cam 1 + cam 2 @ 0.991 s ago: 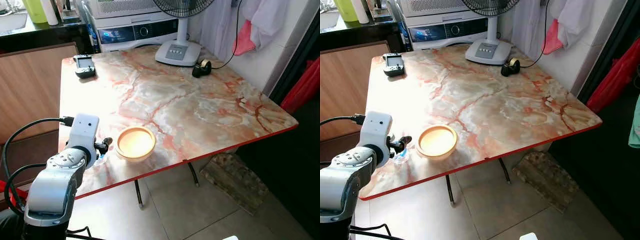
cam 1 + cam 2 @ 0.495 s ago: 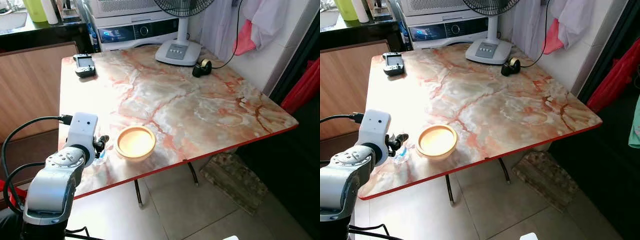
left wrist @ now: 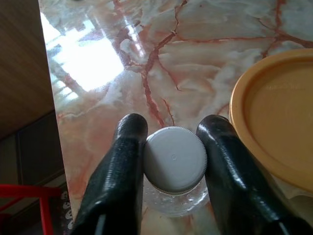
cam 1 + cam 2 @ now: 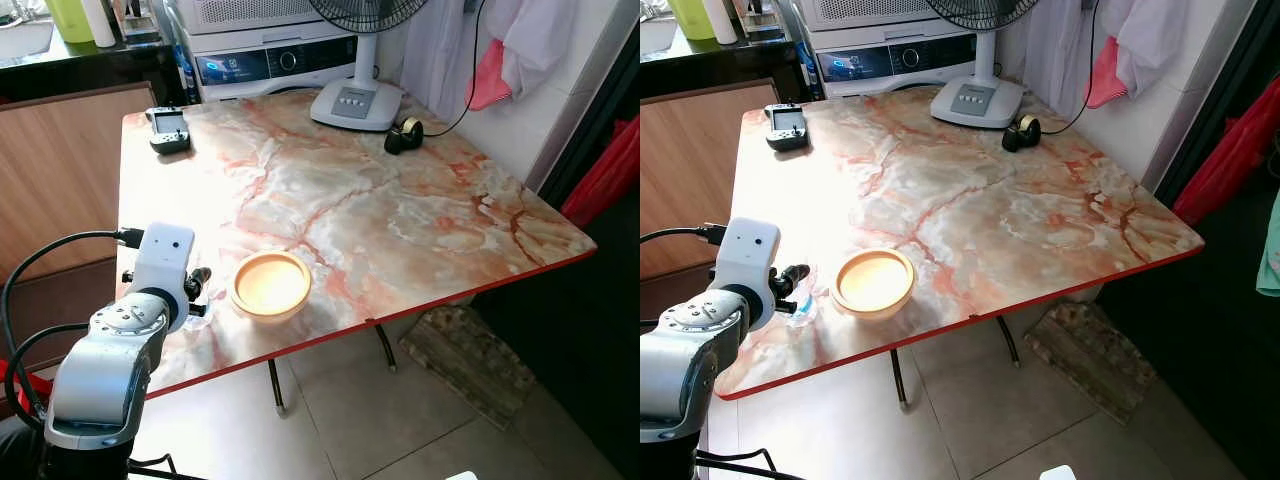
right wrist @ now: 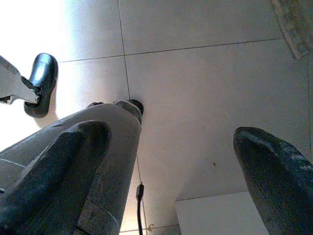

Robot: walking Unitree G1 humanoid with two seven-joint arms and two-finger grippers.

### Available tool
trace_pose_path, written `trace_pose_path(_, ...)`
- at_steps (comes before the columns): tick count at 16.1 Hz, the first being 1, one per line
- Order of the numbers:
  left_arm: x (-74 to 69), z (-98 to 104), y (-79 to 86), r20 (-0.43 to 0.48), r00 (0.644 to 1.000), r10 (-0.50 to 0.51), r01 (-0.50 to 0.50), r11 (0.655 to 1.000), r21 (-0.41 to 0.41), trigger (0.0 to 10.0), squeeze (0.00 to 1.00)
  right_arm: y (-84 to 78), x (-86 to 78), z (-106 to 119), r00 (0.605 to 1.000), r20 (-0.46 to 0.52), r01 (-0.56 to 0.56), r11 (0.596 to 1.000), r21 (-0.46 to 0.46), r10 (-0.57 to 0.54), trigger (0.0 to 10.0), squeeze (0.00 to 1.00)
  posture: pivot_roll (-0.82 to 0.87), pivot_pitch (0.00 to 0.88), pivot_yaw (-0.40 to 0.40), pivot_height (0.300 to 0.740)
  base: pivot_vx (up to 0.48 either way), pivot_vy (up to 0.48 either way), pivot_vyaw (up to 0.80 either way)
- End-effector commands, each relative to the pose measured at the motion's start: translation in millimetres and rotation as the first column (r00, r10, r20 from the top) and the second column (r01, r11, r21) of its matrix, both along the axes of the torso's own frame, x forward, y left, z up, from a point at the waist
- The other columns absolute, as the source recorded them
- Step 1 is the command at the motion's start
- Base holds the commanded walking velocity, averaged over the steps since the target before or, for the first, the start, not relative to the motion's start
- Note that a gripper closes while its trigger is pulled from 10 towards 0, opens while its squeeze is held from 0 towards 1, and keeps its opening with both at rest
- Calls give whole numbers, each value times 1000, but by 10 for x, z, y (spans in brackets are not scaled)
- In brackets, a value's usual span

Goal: Restocking fridge

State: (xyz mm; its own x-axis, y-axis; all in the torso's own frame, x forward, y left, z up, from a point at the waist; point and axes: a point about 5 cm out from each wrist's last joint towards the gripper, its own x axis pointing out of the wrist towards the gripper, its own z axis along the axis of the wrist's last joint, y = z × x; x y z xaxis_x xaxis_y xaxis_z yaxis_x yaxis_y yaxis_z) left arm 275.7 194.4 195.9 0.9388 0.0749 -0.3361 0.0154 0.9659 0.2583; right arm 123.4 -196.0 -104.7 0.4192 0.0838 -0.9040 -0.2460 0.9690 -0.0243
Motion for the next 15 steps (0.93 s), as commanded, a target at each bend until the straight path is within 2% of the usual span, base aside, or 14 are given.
trace_pose_path(1, -10, -38, 1, -23, 1000, 6, -6, 1000, 7, 0, 0, -49, -120, -31, 999, -45, -10, 1000, -16, 9, 10000, 0, 115, 49, -42, 740, 0, 0, 0)
trace_pose_path(2, -20, -60, -4, -37, 999, 4, -4, 1000, 6, 471, 0, -50, -120, -31, 999, -45, -11, 1000, -16, 10, 10000, 0, 115, 49, -42, 740, 0, 0, 0)
trace_pose_path(3, -28, -85, -11, -50, 999, 1, -1, 1000, 7, 10000, 0, -51, -120, -30, 999, -46, -11, 1000, -16, 11, 10000, 0, 113, 50, -43, 740, 0, 0, 0)
trace_pose_path(6, -24, -77, -5, -44, 999, 0, 2, 999, 46, 10000, 0, -56, -119, -29, 999, -45, -13, 1000, -18, 12, 10000, 0, 114, 50, -45, 740, 0, 0, 0)
trace_pose_path(10, 10, -5, 45, 6, 999, 35, -36, 999, 38, 10000, 0, -58, -117, -28, 999, -46, -17, 1000, -18, 16, 10000, 0, 114, 49, -46, 740, 0, 0, 0)
trace_pose_path(14, -13, -59, 59, -16, 999, 43, -42, 996, 80, 10000, 0, -57, -120, -29, 999, -47, -21, 1000, -18, 20, 10000, 0, 114, 50, -46, 740, 0, 0, 0)
trace_pose_path(15, -10, -58, 66, -9, 999, 49, -48, 996, 76, 0, 0, -54, -121, -30, 999, -47, -21, 1000, -17, 20, 10000, 0, 114, 51, -46, 740, 0, 0, 0)
